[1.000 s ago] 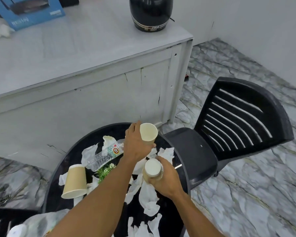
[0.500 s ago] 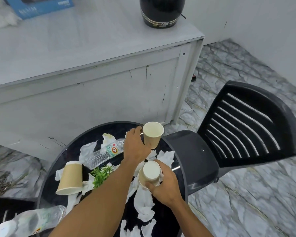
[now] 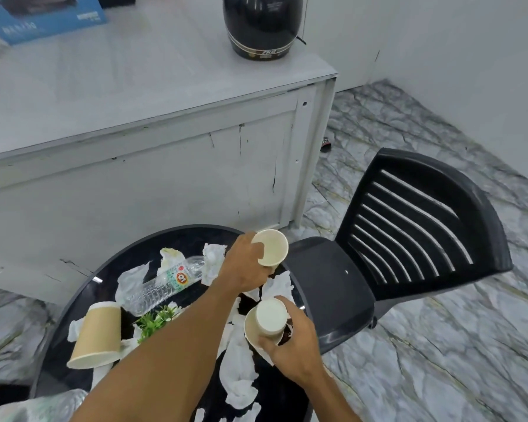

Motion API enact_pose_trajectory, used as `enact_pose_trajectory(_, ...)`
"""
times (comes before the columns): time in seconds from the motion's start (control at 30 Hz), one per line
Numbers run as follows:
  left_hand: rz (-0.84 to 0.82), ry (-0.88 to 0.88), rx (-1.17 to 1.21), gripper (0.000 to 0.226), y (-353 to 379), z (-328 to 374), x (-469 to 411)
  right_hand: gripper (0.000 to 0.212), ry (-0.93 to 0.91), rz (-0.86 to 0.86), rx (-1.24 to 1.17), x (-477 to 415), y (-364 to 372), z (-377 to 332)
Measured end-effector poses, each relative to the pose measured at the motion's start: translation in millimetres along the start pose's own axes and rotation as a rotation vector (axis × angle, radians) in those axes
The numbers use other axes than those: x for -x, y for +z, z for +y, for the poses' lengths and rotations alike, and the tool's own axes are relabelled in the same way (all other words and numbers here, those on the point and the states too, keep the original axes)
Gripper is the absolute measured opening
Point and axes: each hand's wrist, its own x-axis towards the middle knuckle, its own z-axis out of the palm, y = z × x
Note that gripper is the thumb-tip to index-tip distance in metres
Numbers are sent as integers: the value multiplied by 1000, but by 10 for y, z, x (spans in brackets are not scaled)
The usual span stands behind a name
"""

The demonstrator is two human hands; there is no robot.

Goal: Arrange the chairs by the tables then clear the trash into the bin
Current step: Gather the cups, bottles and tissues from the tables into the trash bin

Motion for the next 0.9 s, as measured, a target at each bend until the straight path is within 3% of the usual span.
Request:
enact_pose_trajectory(0.23, 170, -71, 295, 82, -253, 110, 245, 65, -18, 40, -56, -195, -87, -119)
enact_pose_trajectory(0.43, 427, -191, 310, 82, -839, -100, 743, 72, -114, 56, -91, -313, 71, -551)
enact_pose_trajectory(0.67, 791, -229, 315, 81, -1802, -385, 1665, 71, -324, 8, -229, -362, 539, -1622)
enact_pose_trajectory(0.9, 1109, -388, 329, 79, -2579, -645, 3241, 77, -547, -167, -297, 461, 1391, -2644)
